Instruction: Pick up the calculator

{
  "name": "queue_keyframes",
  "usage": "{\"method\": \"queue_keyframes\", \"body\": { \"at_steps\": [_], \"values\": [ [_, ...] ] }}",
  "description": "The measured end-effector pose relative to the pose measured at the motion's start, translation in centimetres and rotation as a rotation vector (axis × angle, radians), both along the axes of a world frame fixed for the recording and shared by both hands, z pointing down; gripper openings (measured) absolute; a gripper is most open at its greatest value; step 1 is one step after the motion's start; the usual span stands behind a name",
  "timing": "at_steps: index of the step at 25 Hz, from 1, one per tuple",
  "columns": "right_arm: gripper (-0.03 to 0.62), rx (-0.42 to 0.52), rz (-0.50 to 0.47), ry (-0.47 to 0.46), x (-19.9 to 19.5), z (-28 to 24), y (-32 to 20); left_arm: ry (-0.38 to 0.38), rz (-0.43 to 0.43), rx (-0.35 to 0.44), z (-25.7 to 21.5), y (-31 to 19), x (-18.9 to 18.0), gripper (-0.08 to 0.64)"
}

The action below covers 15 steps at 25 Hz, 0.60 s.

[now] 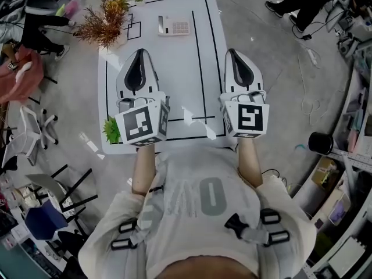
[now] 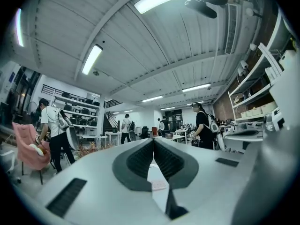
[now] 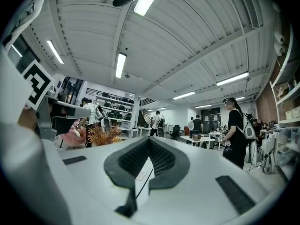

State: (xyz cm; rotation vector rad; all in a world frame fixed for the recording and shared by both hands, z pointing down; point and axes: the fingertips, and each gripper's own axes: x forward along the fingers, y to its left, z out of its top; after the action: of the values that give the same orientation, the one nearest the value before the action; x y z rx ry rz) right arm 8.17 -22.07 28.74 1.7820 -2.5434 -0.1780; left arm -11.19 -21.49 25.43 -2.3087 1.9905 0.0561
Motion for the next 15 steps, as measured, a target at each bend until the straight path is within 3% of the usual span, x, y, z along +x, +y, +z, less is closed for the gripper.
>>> {"method": "queue_keyframes", "body": {
  "at_steps": [11, 12, 13, 15],
  "values": [
    [0.003, -0.012, -0.027, 0.003, -2.7, 0.0, -0.4, 0.051, -0.002, -0.011, 0.7, -0.7, -2.9, 0.021],
    [0.033, -0.024, -0.048, -0.009, -3.0, 0.1, -0.5, 0.051, -0.002, -0.010, 0.7, -0.8, -3.0, 0.021],
    [0.141, -0.038, -0.070, -0.026, -3.3, 0.3, -0.6, 0.050, -0.003, -0.009, 0.8, -0.8, -3.1, 0.021],
    [0.293, -0.055, -0.095, -0.058, -3.8, 0.3, -0.8, 0.046, -0.004, -0.010, 0.8, -1.0, -3.2, 0.021]
  ]
}}
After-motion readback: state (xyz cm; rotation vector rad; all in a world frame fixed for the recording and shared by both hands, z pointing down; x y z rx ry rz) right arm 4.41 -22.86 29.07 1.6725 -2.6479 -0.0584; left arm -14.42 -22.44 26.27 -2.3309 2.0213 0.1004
